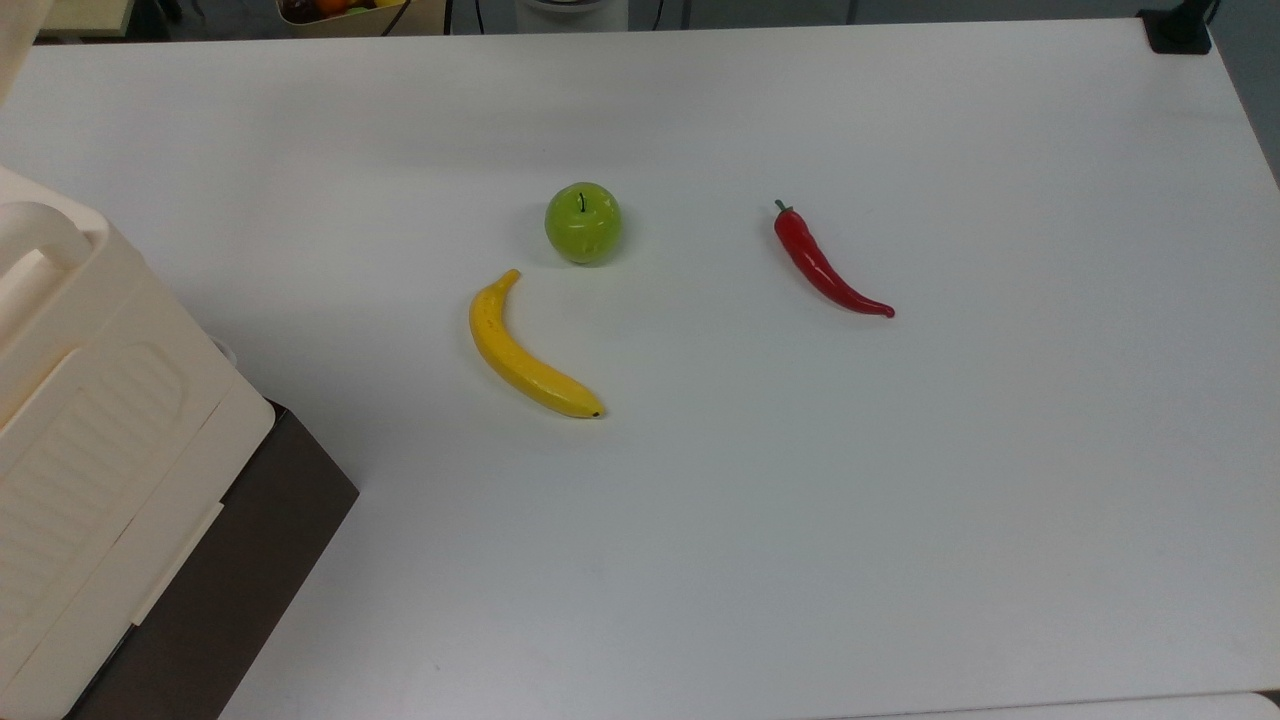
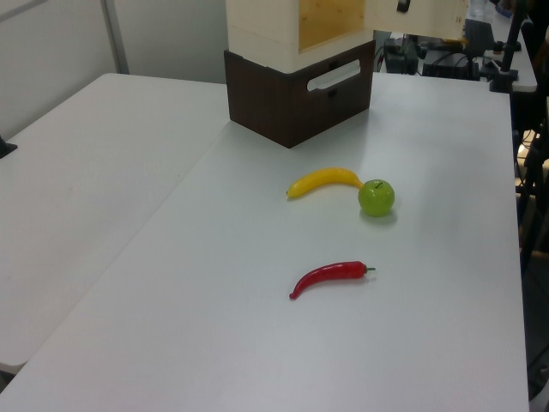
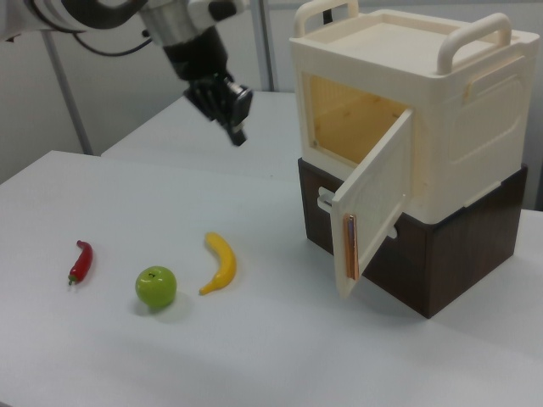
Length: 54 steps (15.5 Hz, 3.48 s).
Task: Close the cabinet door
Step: 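Lower the gripper against the outer face of the open door, then push the door with the gripper until it swings shut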
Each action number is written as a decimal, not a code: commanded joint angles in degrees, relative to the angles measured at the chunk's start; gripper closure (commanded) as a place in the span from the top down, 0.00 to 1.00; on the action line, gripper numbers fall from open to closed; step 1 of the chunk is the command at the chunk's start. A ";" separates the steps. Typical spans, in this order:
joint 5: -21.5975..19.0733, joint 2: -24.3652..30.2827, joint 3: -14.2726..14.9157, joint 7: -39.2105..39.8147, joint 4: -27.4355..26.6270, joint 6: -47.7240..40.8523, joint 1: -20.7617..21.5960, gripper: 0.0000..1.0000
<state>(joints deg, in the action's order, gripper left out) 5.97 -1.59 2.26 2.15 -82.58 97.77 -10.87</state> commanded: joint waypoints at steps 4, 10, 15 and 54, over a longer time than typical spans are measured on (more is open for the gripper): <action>0.45 -0.69 5.81 1.11 2.60 12.60 -2.32 0.00; 0.36 -0.78 11.97 3.38 2.60 18.24 -2.84 0.00; -0.96 -2.09 12.15 7.51 2.34 18.33 -8.64 0.00; -11.94 -11.77 3.18 -7.07 -0.74 40.92 -4.96 0.00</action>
<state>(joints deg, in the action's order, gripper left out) -5.29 -13.38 5.36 -3.93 -83.05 136.92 -16.02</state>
